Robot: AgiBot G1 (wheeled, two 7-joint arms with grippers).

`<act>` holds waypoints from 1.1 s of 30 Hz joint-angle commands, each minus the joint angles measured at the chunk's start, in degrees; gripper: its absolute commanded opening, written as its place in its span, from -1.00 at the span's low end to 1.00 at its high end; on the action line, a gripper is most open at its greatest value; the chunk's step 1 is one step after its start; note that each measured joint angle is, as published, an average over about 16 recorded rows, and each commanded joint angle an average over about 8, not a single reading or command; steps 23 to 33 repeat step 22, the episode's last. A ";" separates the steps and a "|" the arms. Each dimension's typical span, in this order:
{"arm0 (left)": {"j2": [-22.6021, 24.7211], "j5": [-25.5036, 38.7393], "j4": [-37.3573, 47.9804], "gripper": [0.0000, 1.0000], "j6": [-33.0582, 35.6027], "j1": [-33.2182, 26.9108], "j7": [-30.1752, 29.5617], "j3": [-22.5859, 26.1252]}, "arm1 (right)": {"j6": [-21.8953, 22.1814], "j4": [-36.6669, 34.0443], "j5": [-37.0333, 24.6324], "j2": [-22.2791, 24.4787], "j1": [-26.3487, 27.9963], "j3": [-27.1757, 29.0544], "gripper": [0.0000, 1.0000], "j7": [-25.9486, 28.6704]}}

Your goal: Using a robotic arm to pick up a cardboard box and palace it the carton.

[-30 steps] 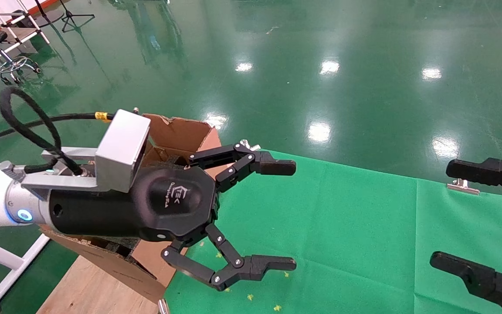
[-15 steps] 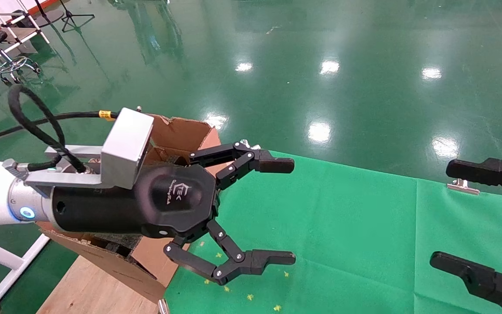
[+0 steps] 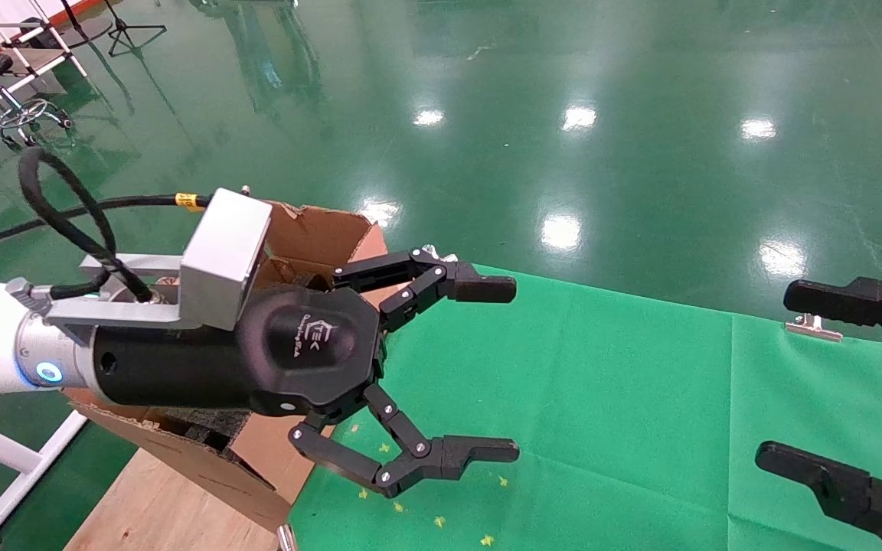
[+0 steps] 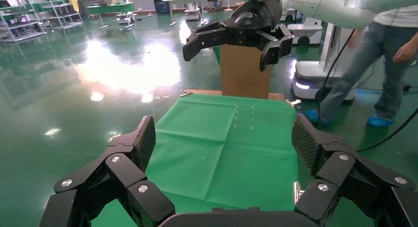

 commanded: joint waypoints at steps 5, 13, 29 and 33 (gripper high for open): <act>0.00 0.03 0.03 1.00 -0.03 -0.02 -0.01 0.03 | 0.00 0.00 0.00 0.00 0.00 0.00 1.00 0.00; 0.00 0.06 0.06 1.00 -0.04 -0.05 -0.02 0.06 | 0.00 0.00 0.00 0.00 0.00 0.00 1.00 0.00; 0.00 0.09 0.08 1.00 -0.04 -0.07 -0.02 0.07 | 0.00 0.00 0.00 0.00 0.00 0.00 1.00 0.00; 0.00 0.09 0.08 1.00 -0.04 -0.07 -0.02 0.07 | 0.00 0.00 0.00 0.00 0.00 0.00 1.00 0.00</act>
